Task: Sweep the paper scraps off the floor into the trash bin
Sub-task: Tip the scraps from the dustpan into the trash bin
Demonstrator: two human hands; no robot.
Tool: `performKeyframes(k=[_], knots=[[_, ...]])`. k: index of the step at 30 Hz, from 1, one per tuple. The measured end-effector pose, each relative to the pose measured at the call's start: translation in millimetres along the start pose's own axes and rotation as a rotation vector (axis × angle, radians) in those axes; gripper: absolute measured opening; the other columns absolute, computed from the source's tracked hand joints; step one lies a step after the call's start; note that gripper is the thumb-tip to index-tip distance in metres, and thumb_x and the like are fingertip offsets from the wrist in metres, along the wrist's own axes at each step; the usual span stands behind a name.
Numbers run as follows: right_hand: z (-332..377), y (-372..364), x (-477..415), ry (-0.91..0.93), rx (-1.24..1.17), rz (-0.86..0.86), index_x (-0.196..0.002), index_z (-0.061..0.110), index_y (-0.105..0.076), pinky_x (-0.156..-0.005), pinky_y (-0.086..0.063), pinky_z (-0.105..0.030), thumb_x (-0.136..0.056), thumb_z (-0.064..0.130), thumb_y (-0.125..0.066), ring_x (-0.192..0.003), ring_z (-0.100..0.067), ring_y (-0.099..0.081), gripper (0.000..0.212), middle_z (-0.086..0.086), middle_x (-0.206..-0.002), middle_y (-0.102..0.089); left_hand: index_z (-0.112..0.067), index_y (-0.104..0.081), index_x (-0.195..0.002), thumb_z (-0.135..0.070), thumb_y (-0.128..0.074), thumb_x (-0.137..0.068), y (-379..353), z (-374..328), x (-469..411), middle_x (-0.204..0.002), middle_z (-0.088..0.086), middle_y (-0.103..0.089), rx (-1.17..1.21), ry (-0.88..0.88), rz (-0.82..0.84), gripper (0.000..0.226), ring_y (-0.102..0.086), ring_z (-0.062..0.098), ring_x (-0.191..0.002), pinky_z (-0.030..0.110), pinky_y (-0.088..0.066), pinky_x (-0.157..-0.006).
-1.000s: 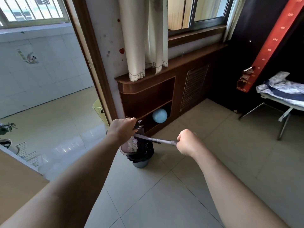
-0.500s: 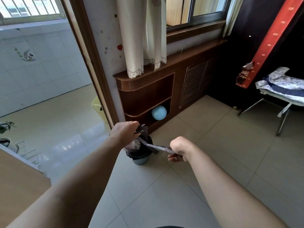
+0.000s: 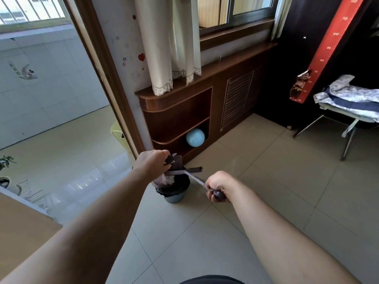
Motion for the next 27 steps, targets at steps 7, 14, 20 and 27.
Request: performKeyframes(k=[7, 14, 20, 27], knots=[[17.3, 22.4, 9.1, 0.179, 0.013, -0.117, -0.076, 0.005, -0.046, -0.030, -0.033, -0.012, -0.091, -0.005, -0.037, -0.029, -0.013, -0.042, 0.020, -0.010, -0.066, -0.041, -0.017, -0.059, -0.111, -0.031, -0.052, -0.097, 18.9, -0.6, -3.0, -0.097, -0.001, -0.070, -0.154, -0.057, -0.060, 0.021, -0.069, 0.019, -0.082, 0.028, -0.053, -0.066], [6.7, 14.2, 7.1, 0.092, 0.055, -0.084, -0.078, 0.011, -0.045, -0.034, -0.023, -0.007, -0.093, 0.002, -0.033, -0.021, -0.009, -0.031, 0.021, -0.006, -0.062, -0.038, -0.016, -0.059, -0.113, -0.037, -0.053, -0.096, 40.0, 2.5, -12.1, -0.097, -0.001, -0.070, -0.217, -0.081, -0.094, 0.027, -0.070, 0.020, -0.079, 0.034, -0.058, -0.067], [-3.2, 16.6, 7.8, 0.103, 0.082, -0.138, -0.071, 0.009, -0.043, -0.032, -0.029, -0.009, -0.092, 0.002, -0.038, -0.027, -0.012, -0.039, 0.022, -0.010, -0.074, -0.045, -0.017, -0.055, -0.115, -0.035, -0.047, -0.100, 37.8, -9.1, -16.2, -0.097, -0.006, -0.068, -0.429, -0.223, -0.095, 0.025, -0.070, 0.014, -0.079, 0.026, -0.056, -0.064], [9.0, 25.1, 2.0, 0.107, 0.037, -0.120, -0.075, 0.010, -0.047, -0.036, -0.028, -0.009, -0.092, 0.003, -0.042, -0.028, -0.010, -0.037, 0.018, -0.008, -0.074, -0.042, -0.016, -0.054, -0.112, -0.032, -0.047, -0.100, 31.7, -20.0, -26.0, -0.091, -0.005, -0.066, -0.500, -0.250, -0.076, 0.022, -0.071, 0.015, -0.076, 0.029, -0.058, -0.064]])
Point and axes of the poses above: each hand's wrist, its own x-axis away from the middle knuckle, its own y-axis out of the back of the hand, z = x × y, the point moved 7 cm from there along -x, towards the middle knuckle
